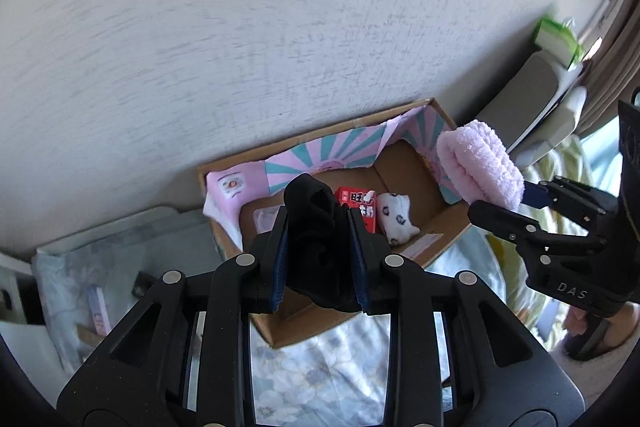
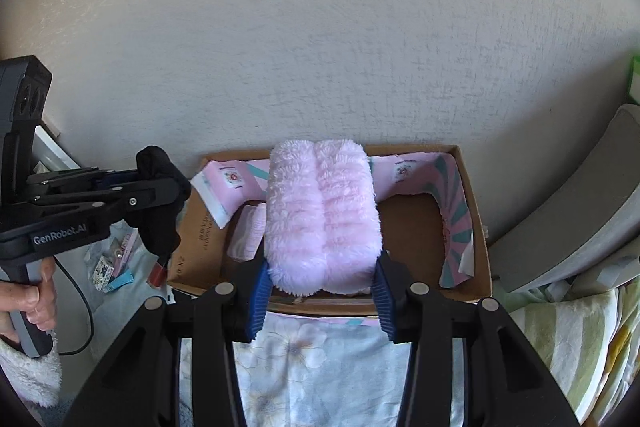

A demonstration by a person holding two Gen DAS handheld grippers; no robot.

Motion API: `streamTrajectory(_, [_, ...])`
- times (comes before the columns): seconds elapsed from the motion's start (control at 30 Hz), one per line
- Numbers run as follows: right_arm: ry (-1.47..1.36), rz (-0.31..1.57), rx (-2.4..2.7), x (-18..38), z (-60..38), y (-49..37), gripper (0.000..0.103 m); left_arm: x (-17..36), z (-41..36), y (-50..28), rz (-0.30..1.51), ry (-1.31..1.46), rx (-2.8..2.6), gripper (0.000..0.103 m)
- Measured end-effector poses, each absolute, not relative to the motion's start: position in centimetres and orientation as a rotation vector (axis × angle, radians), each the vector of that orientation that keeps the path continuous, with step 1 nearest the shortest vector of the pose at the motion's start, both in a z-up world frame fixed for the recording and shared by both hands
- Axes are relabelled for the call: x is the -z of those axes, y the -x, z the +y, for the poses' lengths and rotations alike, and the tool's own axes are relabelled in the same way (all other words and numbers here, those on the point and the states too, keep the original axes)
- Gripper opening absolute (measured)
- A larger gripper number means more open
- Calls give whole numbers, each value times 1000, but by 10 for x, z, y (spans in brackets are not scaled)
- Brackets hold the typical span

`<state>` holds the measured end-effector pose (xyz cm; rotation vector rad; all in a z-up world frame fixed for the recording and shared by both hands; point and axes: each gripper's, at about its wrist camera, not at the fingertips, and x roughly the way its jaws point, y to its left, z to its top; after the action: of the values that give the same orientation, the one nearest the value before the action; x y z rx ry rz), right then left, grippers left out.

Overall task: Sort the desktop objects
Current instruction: 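Carry the scrunchie and hair band into the cardboard box and release them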

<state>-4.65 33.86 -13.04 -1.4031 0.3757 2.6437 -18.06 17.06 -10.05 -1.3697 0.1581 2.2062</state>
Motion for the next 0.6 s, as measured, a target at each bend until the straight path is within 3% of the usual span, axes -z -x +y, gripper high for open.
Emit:
streamTrajectory(0.3, [1621,291,-2494,164,368,58,41,136,197,189,201,1458,-2150,24])
streamTrajectory(0.6, [1645,354,-2480,172,384,66,41,139,204,193,208,1467,-2178,24])
